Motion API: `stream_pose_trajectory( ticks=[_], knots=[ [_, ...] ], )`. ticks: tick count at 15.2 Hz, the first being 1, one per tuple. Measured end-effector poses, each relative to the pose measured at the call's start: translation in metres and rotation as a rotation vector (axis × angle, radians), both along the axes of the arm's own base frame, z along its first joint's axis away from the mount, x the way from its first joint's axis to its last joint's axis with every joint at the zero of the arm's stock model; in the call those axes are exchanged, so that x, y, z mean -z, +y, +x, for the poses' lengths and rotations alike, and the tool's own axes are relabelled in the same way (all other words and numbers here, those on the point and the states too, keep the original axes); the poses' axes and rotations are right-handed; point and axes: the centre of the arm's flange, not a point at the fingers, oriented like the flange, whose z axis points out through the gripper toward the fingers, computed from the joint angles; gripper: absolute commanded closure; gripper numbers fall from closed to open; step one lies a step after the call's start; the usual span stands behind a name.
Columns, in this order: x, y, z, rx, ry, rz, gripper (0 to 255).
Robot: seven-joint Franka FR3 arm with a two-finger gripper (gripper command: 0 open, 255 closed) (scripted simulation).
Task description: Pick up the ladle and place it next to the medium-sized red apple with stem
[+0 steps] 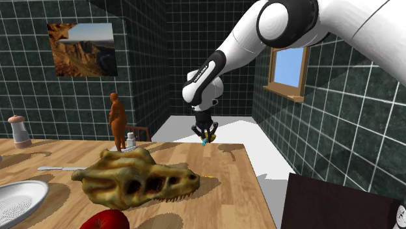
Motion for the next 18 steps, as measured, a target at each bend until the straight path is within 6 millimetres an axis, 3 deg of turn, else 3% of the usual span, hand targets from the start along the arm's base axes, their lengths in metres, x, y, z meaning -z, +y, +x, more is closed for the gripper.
stream_pose_trajectory(
  ticks=[18],
  knots=[
    [-0.094,0.000,0.002,0.000,0.000,0.000,255]
  ],
)
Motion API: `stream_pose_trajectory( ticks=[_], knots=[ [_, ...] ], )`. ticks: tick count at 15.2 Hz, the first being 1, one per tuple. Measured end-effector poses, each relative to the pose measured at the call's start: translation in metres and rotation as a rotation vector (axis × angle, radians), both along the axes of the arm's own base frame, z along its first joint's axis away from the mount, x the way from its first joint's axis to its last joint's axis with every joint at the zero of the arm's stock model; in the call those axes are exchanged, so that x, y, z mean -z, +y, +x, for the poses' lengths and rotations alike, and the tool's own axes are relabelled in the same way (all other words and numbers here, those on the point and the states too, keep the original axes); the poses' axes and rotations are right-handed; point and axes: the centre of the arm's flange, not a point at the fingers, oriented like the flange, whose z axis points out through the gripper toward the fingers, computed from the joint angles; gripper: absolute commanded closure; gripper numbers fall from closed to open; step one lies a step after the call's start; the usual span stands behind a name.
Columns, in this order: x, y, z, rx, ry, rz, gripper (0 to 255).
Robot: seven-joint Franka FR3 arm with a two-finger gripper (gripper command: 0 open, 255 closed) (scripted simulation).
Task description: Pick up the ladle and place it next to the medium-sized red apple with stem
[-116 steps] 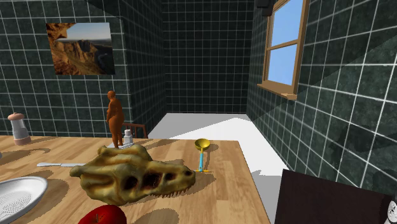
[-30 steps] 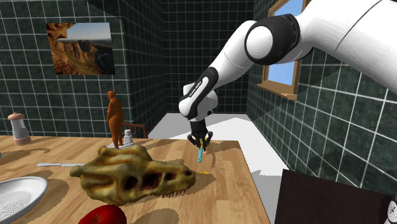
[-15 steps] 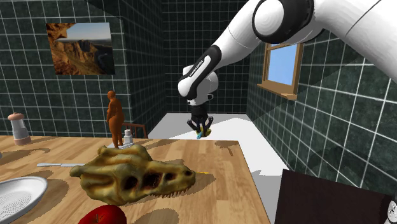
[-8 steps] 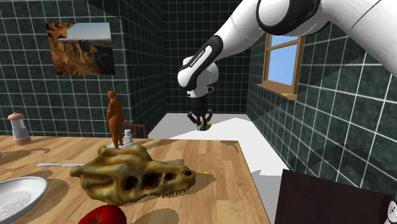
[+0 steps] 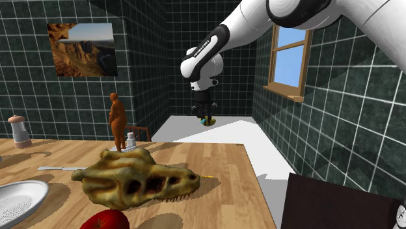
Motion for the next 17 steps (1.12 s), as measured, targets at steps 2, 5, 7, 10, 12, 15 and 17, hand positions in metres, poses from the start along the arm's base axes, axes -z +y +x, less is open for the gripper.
stream_pose_trajectory(
  ticks=[2,5,7,10,12,15,17],
  knots=[
    [-0.011,0.000,0.000,0.000,0.000,0.000,255],
    [-0.016,0.012,-0.010,0.000,0.000,0.000,255],
    [-0.018,0.033,-0.021,0.000,0.000,0.000,255],
    [-0.014,0.068,-0.040,-0.001,0.001,0.000,255],
    [-0.015,0.090,-0.055,-0.001,0.000,0.000,255],
    [-0.018,0.124,-0.074,-0.001,0.001,0.001,255],
    [-0.019,0.145,-0.088,-0.001,0.000,0.001,255]
  ],
)
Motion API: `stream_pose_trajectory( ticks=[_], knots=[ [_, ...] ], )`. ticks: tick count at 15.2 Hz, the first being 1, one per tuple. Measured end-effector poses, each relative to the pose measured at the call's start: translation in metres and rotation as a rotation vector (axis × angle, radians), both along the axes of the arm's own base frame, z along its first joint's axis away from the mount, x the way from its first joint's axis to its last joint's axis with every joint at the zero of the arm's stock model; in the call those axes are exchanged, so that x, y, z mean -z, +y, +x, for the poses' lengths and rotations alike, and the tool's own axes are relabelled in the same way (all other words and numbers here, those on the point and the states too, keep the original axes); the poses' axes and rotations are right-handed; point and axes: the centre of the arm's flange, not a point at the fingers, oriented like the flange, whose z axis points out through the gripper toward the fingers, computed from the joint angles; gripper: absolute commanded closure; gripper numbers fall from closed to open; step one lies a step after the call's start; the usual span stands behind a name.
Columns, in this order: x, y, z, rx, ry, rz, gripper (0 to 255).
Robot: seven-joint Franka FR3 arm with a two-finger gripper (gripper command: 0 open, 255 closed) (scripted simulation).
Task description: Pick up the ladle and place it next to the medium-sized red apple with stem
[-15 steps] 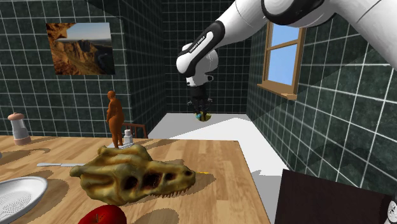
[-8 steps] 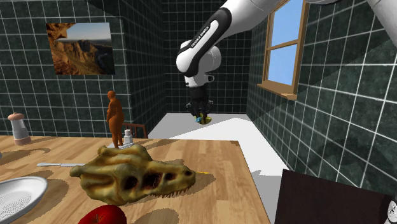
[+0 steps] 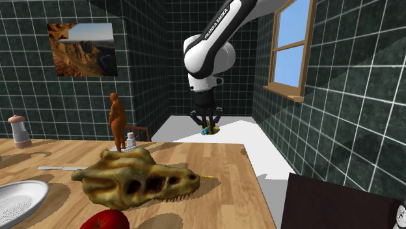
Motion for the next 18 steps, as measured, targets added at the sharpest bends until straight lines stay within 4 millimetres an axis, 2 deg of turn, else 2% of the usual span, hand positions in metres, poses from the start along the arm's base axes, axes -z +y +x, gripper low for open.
stream_pose_trajectory(
  ticks=[6,18],
  knots=[
    [0.004,0.070,-0.038,0.000,0.001,0.000,255],
    [0.000,0.212,-0.118,-0.001,0.000,0.000,255]
  ],
)
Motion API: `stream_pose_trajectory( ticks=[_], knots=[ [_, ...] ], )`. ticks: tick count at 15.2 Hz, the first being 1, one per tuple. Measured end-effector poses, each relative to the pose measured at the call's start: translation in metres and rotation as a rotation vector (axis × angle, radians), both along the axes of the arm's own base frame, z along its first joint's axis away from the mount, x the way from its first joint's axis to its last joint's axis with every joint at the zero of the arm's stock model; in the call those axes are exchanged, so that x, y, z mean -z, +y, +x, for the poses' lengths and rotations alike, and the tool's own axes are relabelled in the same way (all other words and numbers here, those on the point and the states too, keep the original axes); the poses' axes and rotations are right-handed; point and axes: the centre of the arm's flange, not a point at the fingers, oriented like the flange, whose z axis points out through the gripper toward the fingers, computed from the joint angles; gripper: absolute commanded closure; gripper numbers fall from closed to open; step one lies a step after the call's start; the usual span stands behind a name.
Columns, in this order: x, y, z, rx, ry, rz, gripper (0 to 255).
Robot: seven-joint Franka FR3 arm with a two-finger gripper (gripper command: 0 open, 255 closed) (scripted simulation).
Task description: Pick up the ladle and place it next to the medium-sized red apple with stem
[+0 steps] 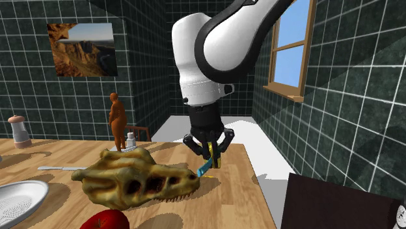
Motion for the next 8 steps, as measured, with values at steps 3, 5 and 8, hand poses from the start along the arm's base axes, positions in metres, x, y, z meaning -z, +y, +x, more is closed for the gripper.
stream_pose_trajectory(
  ticks=[3,5,8],
  knots=[
    [0.000,0.034,-0.021,0.000,0.000,0.000,255],
    [0.002,0.055,-0.032,0.000,0.000,0.000,255],
    [0.002,0.087,-0.051,0.000,0.000,0.000,255]
  ],
)
